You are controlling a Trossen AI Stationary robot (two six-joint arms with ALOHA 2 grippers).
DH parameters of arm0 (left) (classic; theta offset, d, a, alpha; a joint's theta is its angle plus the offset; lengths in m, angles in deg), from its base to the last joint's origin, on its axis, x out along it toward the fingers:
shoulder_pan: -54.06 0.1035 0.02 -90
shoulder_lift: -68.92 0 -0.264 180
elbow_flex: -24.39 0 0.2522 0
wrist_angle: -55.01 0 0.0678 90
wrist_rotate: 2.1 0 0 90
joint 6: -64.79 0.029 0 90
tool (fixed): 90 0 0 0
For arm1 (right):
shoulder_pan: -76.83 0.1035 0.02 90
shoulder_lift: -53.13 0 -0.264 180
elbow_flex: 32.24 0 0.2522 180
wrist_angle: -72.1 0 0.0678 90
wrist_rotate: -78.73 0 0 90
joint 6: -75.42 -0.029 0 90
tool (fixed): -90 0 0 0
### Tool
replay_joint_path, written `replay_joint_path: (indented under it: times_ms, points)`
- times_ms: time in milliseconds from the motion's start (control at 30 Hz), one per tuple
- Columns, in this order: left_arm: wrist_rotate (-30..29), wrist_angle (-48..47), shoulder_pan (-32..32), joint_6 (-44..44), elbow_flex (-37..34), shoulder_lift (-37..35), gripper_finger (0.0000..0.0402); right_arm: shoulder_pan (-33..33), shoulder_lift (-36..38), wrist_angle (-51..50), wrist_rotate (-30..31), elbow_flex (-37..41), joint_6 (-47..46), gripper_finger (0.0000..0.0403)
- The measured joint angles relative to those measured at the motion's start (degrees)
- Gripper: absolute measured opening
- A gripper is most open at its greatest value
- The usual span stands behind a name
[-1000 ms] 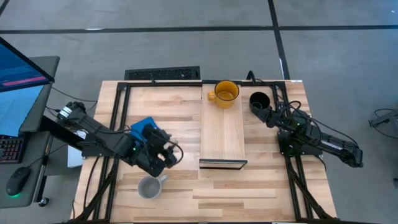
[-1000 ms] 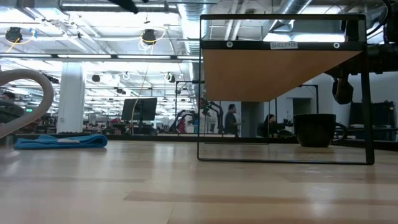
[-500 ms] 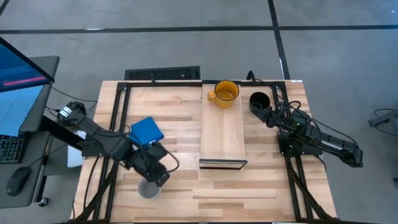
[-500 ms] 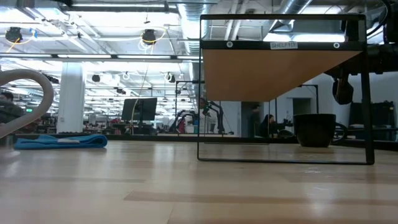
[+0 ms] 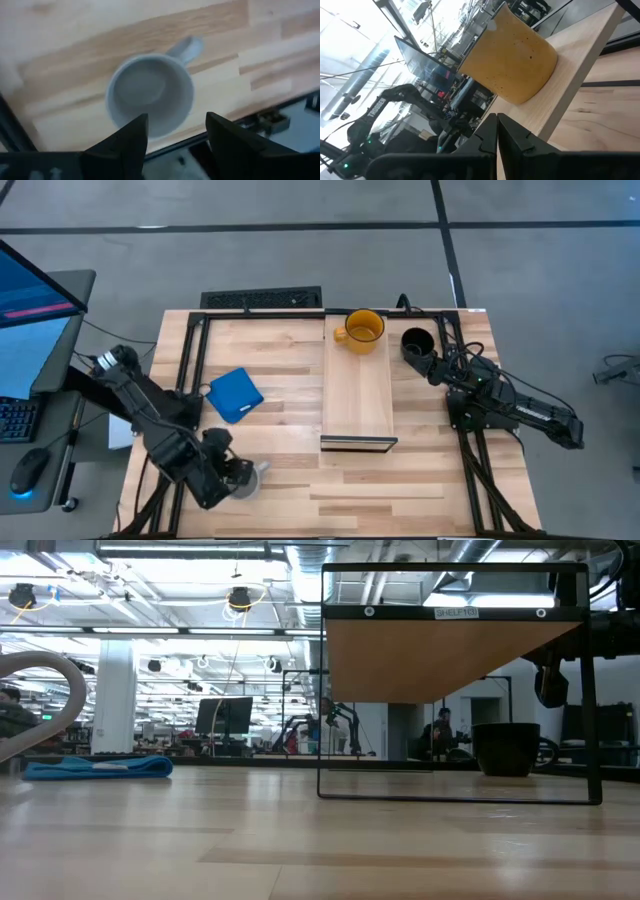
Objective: Stack small to large cups/mugs on shelf
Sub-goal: Put the gray mug on the shelf
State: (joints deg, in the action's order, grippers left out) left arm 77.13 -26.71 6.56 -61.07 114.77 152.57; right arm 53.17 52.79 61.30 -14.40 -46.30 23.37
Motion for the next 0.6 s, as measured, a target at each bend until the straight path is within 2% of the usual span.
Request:
replay_joint_path:
  times_ms: [67,200,433,600]
  points:
    - [1.46,-0.48,-0.87,-5.56,0.02,0.84,0.0190,0.00,-0.01,-0.02,-0.03,0.00,0.00,0.0033]
    - [7.84,1.61,-0.62,-6.92,0.02,3.88,0.0190,0.00,0.00,-0.02,-0.04,0.00,0.00,0.0033]
    - [9.47,3.46,0.73,-6.83,0.04,9.55,0.0190,0.00,0.00,-0.02,-0.06,0.00,0.00,0.0033]
    - [10.96,3.58,1.01,-6.98,0.04,10.26,0.0190,0.00,0.00,-0.02,-0.04,0.00,0.00,0.0033]
